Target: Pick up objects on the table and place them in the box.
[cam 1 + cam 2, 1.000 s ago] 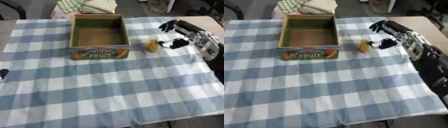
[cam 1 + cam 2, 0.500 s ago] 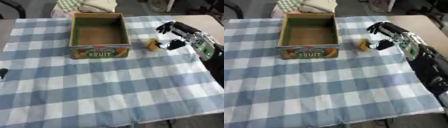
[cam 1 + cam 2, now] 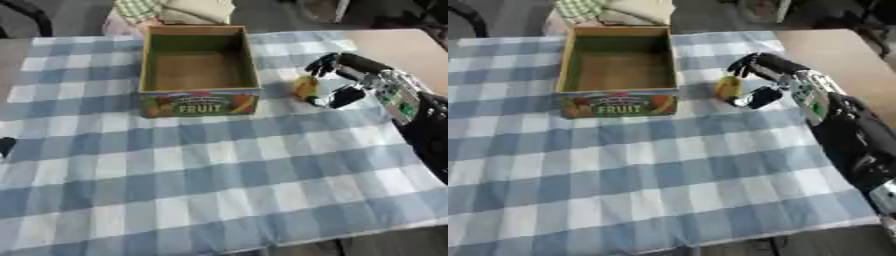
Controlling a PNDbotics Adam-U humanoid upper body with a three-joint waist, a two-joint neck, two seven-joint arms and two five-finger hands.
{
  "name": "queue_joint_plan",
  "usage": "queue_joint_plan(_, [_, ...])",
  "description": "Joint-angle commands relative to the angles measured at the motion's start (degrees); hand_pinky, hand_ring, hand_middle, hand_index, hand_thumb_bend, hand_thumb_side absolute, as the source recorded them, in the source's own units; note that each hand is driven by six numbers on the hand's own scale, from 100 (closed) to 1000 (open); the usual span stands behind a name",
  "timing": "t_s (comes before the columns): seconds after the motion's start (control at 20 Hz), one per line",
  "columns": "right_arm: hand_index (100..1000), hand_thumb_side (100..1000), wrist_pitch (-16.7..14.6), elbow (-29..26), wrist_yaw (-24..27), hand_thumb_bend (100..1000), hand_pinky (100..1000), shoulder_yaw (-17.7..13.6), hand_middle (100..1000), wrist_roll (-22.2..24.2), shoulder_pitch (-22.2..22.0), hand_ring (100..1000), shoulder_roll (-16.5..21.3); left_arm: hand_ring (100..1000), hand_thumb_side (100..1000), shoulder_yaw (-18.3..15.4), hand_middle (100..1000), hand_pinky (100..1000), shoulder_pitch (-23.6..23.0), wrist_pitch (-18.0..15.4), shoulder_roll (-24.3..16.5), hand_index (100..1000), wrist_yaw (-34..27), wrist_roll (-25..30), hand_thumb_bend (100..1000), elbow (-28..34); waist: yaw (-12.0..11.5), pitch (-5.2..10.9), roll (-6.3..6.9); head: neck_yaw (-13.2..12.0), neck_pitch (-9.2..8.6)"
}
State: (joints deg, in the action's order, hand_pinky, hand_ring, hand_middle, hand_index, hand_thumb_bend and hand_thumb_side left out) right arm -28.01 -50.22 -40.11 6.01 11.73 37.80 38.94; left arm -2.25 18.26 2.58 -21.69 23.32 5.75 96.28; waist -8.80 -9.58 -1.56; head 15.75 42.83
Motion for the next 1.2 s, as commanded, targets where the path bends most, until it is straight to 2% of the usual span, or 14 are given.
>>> queue_joint_plan(0.05, [837,408,-0.1,-0.3,-0.7,350,765,-0.3,660,-0.2,1.0,709,1.2,559,171,-0.1,497,752,0.6,-0.1,-0.9,629,-0.3,0.1,545,0.5,-0.1,0.93,0.11,0.1,0.46])
queue_joint_plan(0.1, [815,392,-0.1,-0.4,-0.9,348,759,-0.3,626,-0.5,0.9,697,1.2,559,171,-0.1,497,752,0.6,-0.1,-0.9,629,-0.3,0.1,544,0.6,-0.1,0.93,0.11,0.1,0.44])
queue_joint_plan(0.2, [807,383,0.1,-0.5,-1.3,346,755,-0.4,613,-1.5,0.8,691,1.2,559,172,-0.1,497,752,0.6,-0.1,-0.9,629,-0.3,0.1,545,0.6,-0.1,0.93,0.10,0.0,0.41])
queue_joint_plan(0.4, [726,313,0.5,-0.6,-2.5,327,740,-0.4,551,-4.0,0.5,663,1.1,559,173,-0.1,497,752,0.6,-0.1,-0.9,629,-0.3,0.1,544,0.5,-0.1,0.92,0.12,0.1,0.40])
queue_joint_plan(0.45, [674,268,0.6,-0.7,-2.9,317,733,-0.4,506,-4.6,0.5,647,1.1,559,173,-0.1,497,752,0.6,-0.1,-0.9,629,-0.3,0.1,545,0.6,-0.1,0.91,0.13,0.0,0.41])
queue_joint_plan(0.5, [667,263,0.7,-0.7,-3.3,316,731,-0.4,499,-5.1,0.4,644,1.1,559,173,-0.1,497,752,0.6,-0.1,-0.9,629,-0.3,0.1,545,0.6,-0.1,0.91,0.14,0.0,0.43])
queue_joint_plan(0.55, [600,186,0.8,-0.7,-3.8,294,718,-0.4,444,-5.7,0.4,621,1.1,559,174,-0.1,497,752,0.6,-0.1,-0.9,629,-0.3,0.1,545,0.6,-0.1,0.90,0.15,0.0,0.45])
queue_joint_plan(0.65, [535,122,1.1,-0.8,-4.9,263,706,-0.5,383,-7.1,0.3,603,1.0,559,174,-0.1,497,752,0.6,-0.1,-0.8,629,-0.3,0.1,544,0.6,-0.1,0.89,0.15,0.0,0.45])
queue_joint_plan(0.7, [527,114,1.2,-0.7,-5.4,259,705,-0.5,376,-7.8,0.3,601,1.0,559,174,-0.1,497,752,0.6,-0.1,-0.8,629,-0.3,0.1,543,0.6,-0.1,0.88,0.14,0.0,0.45])
queue_joint_plan(0.8, [432,100,1.4,-0.8,-5.9,193,683,-0.6,286,-9.2,0.2,563,0.9,559,174,-0.1,497,752,0.6,-0.1,-0.8,629,-0.3,0.1,543,0.6,-0.1,0.87,0.13,0.0,0.44])
queue_joint_plan(0.95, [374,100,1.6,-1.1,-5.9,145,668,-0.8,230,-11.4,0.1,535,1.0,560,175,-0.1,497,752,0.6,-0.1,-0.8,629,-0.4,0.1,543,0.6,-0.1,0.87,0.10,0.0,0.39])
queue_joint_plan(1.2, [363,100,1.4,-2.7,-4.6,127,667,-0.7,217,-12.8,0.1,529,1.4,560,175,-0.2,497,752,0.6,-0.1,-0.9,629,-0.4,0.1,543,0.6,-0.2,0.90,0.06,0.0,0.30])
